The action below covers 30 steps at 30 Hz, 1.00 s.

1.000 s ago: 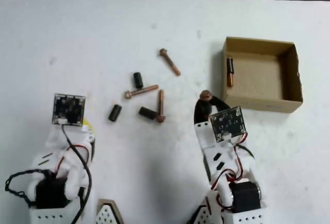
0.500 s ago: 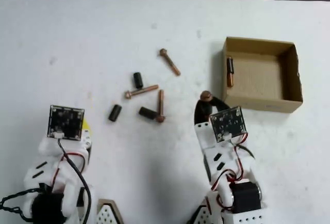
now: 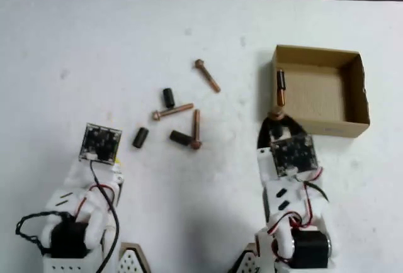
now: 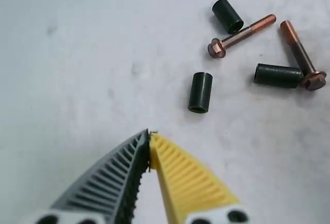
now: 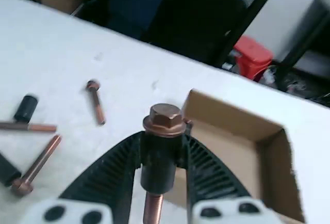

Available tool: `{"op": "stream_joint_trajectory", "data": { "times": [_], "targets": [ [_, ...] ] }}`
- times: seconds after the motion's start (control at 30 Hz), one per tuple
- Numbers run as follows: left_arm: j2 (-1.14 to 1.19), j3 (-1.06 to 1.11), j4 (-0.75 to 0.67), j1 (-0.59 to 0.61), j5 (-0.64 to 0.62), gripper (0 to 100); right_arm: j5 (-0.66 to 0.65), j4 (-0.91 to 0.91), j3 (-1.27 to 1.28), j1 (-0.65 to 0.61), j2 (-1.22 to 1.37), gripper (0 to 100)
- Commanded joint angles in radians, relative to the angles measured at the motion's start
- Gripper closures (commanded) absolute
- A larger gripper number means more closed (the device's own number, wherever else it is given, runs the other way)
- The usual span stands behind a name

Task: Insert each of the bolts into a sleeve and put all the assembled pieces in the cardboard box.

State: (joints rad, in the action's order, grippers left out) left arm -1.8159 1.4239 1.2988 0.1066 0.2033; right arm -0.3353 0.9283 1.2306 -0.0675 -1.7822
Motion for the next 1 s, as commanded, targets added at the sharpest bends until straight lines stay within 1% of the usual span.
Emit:
{"op": "stream_joint_trajectory", "data": {
  "times": [0.0, 0.23, 0.43, 0.53, 0.67, 0.97],
  "targets": [
    [-0.007, 0.072, -0.031, -0.007, 0.005, 98, -0.011, 0.001, -0.133, 0.041, 0.093, 98.2],
    [-0.007, 0.169, -0.031, -0.005, 0.005, 98, -0.003, -0.007, -0.368, 0.048, 0.529, 98.2],
    [-0.007, 0.23, -0.032, -0.004, 0.011, 98, -0.002, -0.007, -0.603, 0.145, 0.862, 98.2],
    [-0.007, 0.236, -0.031, -0.005, 0.006, 98, -0.002, -0.007, -0.706, 0.171, 1.026, 98.2],
    [-0.007, 0.236, -0.025, -0.005, 0.005, 98, -0.002, -0.007, -0.83, 0.177, 1.265, 98.2],
    [-0.007, 0.269, -0.031, -0.01, 0.003, 98, -0.002, -0.001, -1.204, 0.186, 1.785, 98.2]
  ]
}}
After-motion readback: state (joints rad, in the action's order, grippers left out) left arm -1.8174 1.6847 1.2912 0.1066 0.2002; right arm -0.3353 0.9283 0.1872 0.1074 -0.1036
